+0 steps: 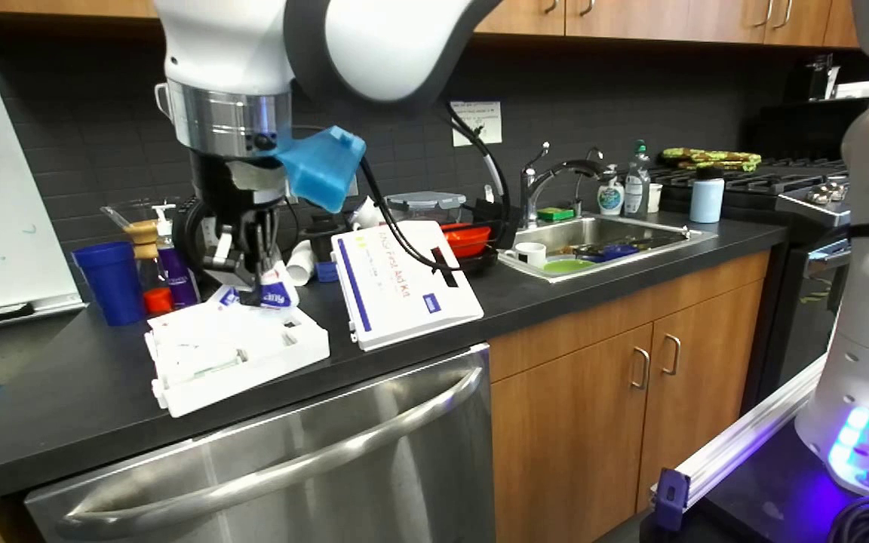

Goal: Pick up the white packet on the counter and then put it in the white box on the left

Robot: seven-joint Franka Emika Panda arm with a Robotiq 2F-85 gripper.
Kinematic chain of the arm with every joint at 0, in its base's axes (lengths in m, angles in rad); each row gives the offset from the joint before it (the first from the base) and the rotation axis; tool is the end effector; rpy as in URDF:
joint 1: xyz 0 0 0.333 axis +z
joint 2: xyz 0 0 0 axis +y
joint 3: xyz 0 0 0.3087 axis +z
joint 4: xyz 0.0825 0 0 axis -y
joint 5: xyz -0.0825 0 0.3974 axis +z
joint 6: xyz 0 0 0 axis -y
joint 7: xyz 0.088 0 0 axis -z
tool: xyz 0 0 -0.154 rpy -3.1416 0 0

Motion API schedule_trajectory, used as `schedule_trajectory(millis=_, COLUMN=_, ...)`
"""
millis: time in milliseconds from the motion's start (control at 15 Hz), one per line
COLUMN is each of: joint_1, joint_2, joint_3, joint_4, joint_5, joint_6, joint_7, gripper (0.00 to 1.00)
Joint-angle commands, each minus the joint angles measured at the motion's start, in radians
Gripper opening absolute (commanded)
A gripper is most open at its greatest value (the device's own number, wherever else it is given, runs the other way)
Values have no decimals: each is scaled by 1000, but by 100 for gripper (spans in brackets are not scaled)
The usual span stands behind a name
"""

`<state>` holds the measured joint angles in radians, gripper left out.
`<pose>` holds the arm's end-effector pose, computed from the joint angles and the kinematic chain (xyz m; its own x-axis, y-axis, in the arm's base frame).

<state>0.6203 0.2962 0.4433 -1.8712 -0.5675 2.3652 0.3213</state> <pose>0.3542 0.5630 0.3363 0.4251 0.8622 0.2754 0.8264 -0.4938 0.2705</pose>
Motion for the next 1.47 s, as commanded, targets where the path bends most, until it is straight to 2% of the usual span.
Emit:
schedule_trajectory(millis=0, joint_1=78, joint_2=66, joint_3=-71, joint_4=91, joint_5=-8, joint_6=-30, joint_7=87, gripper=1)
schedule_trajectory(millis=533, joint_1=196, joint_2=145, joint_3=-222, joint_4=240, joint_5=13, joint_6=-72, joint_7=327, gripper=1)
schedule_trajectory(millis=1000, joint_1=208, joint_2=196, joint_3=-297, joint_4=339, joint_5=47, joint_6=-96, joint_7=435, gripper=1)
schedule_trajectory(millis=1400, joint_1=218, joint_2=258, joint_3=-333, joint_4=400, joint_5=61, joint_6=-97, joint_7=453, gripper=1)
